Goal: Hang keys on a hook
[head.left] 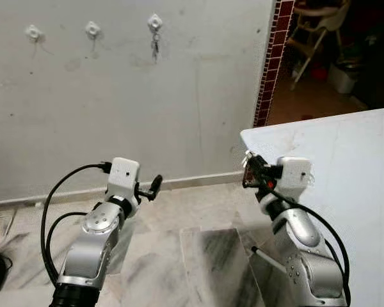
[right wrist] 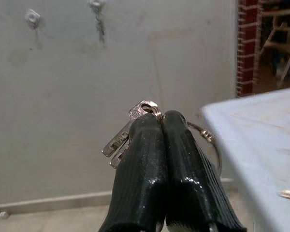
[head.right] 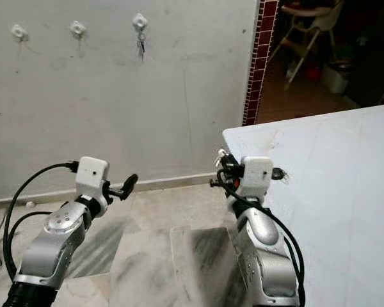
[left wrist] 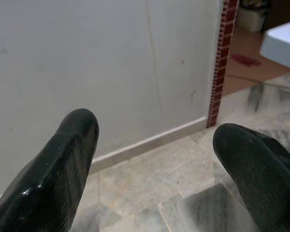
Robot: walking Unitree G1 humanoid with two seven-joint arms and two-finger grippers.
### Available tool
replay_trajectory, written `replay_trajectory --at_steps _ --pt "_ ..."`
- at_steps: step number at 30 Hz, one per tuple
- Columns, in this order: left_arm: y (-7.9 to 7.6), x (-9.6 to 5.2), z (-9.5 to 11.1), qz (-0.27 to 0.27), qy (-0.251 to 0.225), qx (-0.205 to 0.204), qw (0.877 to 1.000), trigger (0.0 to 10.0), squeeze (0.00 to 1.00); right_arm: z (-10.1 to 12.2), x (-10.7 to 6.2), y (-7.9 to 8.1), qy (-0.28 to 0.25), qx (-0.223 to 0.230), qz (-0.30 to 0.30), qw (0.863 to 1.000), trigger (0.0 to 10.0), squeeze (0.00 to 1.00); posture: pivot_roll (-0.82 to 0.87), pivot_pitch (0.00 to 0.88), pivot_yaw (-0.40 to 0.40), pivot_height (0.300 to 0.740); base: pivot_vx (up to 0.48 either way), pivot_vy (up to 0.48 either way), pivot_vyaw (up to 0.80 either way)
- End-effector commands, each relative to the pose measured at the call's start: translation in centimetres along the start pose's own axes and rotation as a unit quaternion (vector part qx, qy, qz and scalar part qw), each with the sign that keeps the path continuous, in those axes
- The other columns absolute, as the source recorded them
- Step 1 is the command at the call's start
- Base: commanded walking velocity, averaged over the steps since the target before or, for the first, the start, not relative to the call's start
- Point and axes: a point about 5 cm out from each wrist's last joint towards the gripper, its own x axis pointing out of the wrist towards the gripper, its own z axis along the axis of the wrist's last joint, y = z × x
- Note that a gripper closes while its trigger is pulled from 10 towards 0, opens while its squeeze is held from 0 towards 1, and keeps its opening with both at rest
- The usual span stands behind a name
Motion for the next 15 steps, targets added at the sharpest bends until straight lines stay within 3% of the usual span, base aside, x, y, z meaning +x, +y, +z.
replay_trajectory --at_steps 1,15 --pt "0.82 -0.13 -0.22 0.010 0.005 0.001 1.000 10.0 0.00 0.23 0.68 1.27 -0.006 0.005 0.021 1.000 10.0 0.00 0.10 0.000 0.045 0.740 0.000 0.480 0.00" --pt "0.42 0.33 0.06 0.011 -0.002 -0.009 1.000 10.0 0.00 -0.10 0.62 1.40 -0.002 -0.003 0.027 1.000 10.0 0.00 0.11 0.000 0.033 0.740 0.000 0.480 0.00"
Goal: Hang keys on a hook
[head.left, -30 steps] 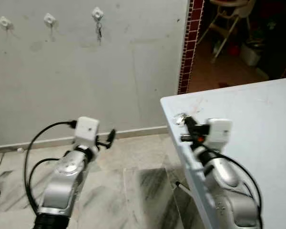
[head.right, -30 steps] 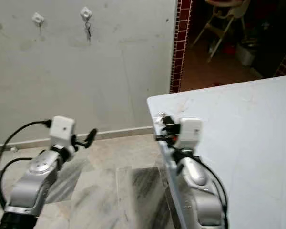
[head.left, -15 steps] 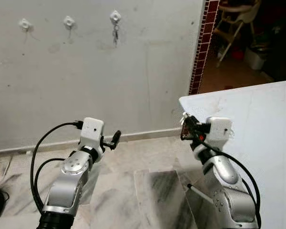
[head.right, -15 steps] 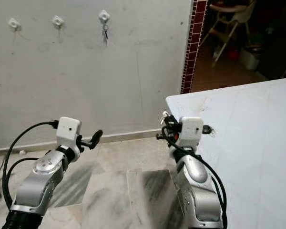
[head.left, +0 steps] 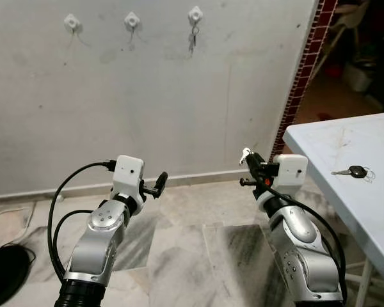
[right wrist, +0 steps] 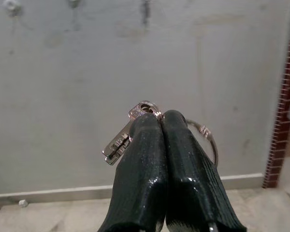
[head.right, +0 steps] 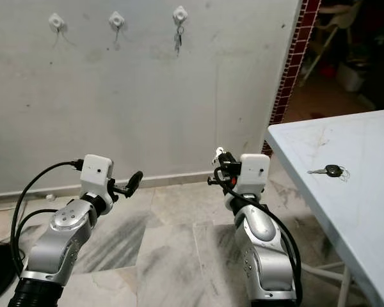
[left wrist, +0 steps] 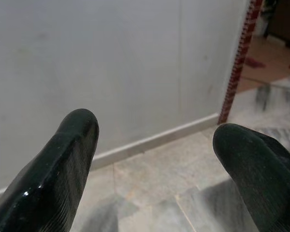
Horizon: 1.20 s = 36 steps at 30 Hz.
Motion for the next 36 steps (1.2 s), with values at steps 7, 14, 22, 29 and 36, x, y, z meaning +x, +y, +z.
replay_trajectory --at_steps 7,14,22,29,36 --pt "0.7 0.0 0.0 0.016 -0.004 -0.006 1.000 10.0 0.00 0.3 0.2 1.0 -0.009 -0.002 0.019 1.000 10.0 0.00 0.10 0.000 0.028 0.740 0.000 0.480 0.00" --pt "0.2 0.4 1.1 0.001 -0.033 -0.017 0.999 10.0 0.00 0.2 0.1 1.0 -0.008 -0.003 0.019 1.000 10.0 0.00 0.10 0.000 0.022 0.740 0.000 0.048 0.00" --pt "-0.1 0.6 1.6 -0.010 -0.050 -0.035 0.998 10.0 0.00 0.2 0.1 1.1 -0.008 -0.008 0.022 1.000 10.0 0.00 0.10 0.000 0.021 0.740 0.148 0.000 0.00" --pt "0.0 0.7 1.6 -0.014 -0.050 -0.039 0.998 10.0 0.00 0.3 0.2 1.2 -0.009 -0.012 0.027 1.000 10.0 0.00 0.10 0.000 0.020 0.740 0.418 0.000 0.00" --pt "-0.2 0.7 1.5 -0.016 -0.048 -0.042 0.998 10.0 0.00 0.2 0.2 1.5 -0.007 -0.018 0.038 0.999 10.0 0.00 0.10 0.000 0.020 0.740 0.475 0.000 0.00"
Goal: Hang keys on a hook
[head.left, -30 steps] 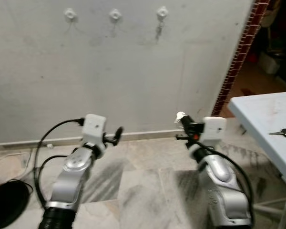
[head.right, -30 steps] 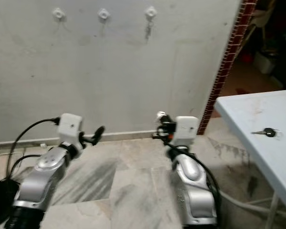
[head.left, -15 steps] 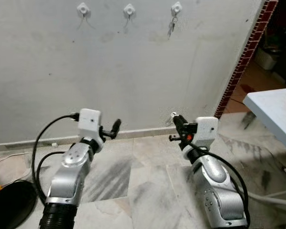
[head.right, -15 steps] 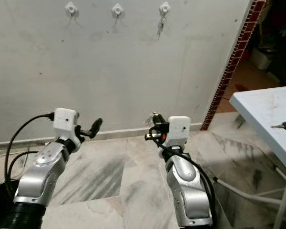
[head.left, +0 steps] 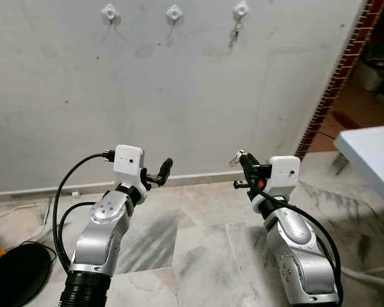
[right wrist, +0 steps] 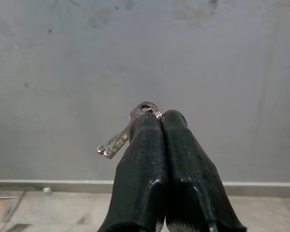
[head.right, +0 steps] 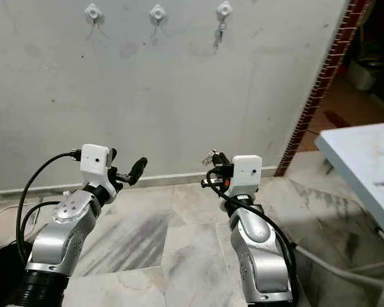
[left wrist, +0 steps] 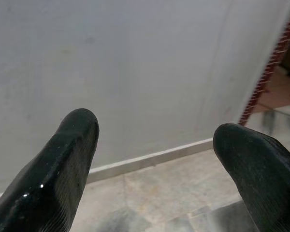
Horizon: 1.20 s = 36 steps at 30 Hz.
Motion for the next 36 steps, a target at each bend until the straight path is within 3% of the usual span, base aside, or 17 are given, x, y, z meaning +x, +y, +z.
replay_trajectory --at_steps 1,14,28,36 --pt "-0.34 0.24 0.25 -0.011 -0.003 0.003 1.000 10.0 0.00 0.15 0.00 -0.03 -0.003 -0.007 0.006 1.000 10.0 0.00 0.10 0.000 0.020 0.740 0.480 0.000 0.00" --pt "-0.34 0.27 0.15 -0.011 0.000 0.002 1.000 10.0 0.00 0.04 0.11 0.28 -0.003 -0.009 0.015 1.000 10.0 0.00 0.10 0.000 0.020 0.740 0.477 0.000 0.00" --pt "0.01 -0.11 -0.21 -0.009 0.009 0.007 1.000 10.0 0.00 -0.14 0.14 0.36 -0.001 -0.006 0.017 1.000 10.0 0.00 0.11 0.000 0.021 0.740 0.459 0.000 0.62" --pt "0.00 -0.06 -0.20 -0.010 0.009 0.007 1.000 10.0 0.00 -0.12 0.30 0.25 -0.002 -0.006 0.017 1.000 10.0 0.00 0.12 0.000 0.020 0.740 0.447 0.000 0.00"
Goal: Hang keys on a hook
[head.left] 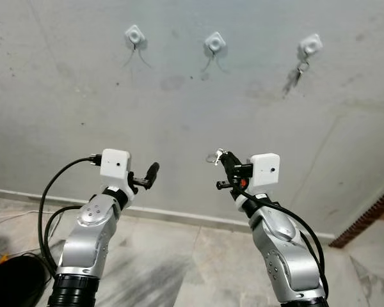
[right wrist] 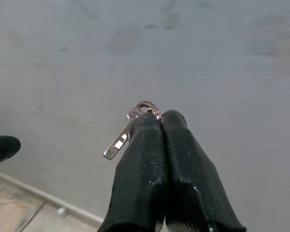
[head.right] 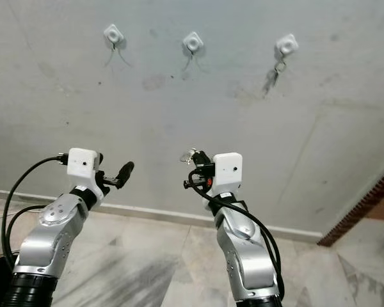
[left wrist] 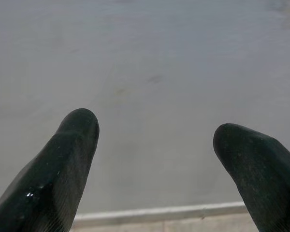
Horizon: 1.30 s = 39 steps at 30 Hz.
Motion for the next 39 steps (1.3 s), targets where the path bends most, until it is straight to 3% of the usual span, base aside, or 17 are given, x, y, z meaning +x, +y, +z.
replay_trajectory --at_steps 1,11,25,31,35,39 --pt "-0.8 0.3 0.5 -0.013 -0.006 0.004 1.000 10.0 0.00 0.2 -0.2 -0.9 -0.003 -0.001 -0.016 1.000 10.0 0.00 0.12 0.000 0.020 0.740 0.442 0.000 0.00" --pt "-0.8 0.4 0.5 -0.018 -0.004 0.003 1.000 10.0 0.00 0.1 -0.2 -0.9 -0.005 0.002 -0.022 1.000 10.0 0.00 0.12 0.000 0.022 0.740 0.442 0.000 0.00" --pt "-0.5 -0.7 -0.4 -0.007 0.016 0.009 1.000 10.0 0.00 0.3 -0.7 -1.1 -0.011 0.000 -0.020 1.000 10.0 0.00 0.13 0.000 0.018 0.740 0.000 0.018 0.00" --pt "0.0 -2.0 -0.5 -0.012 0.022 0.024 0.999 10.0 0.00 1.0 -3.0 -2.0 -0.012 -0.040 -0.022 0.999 10.0 0.00 0.13 0.000 0.014 0.740 0.000 0.089 0.00" --pt "0.5 -3.4 -1.1 -0.016 0.028 0.031 0.999 10.0 0.00 1.4 -6.2 -3.6 0.010 -0.068 -0.025 0.997 10.0 0.00 0.11 0.000 0.017 0.740 0.000 0.000 0.00" --pt "0.3 -4.0 -1.3 -0.024 0.033 0.031 0.999 10.0 0.00 1.2 -7.8 -4.1 0.029 -0.080 -0.018 0.996 10.0 0.00 0.10 0.000 0.018 0.740 0.000 0.000 0.00"
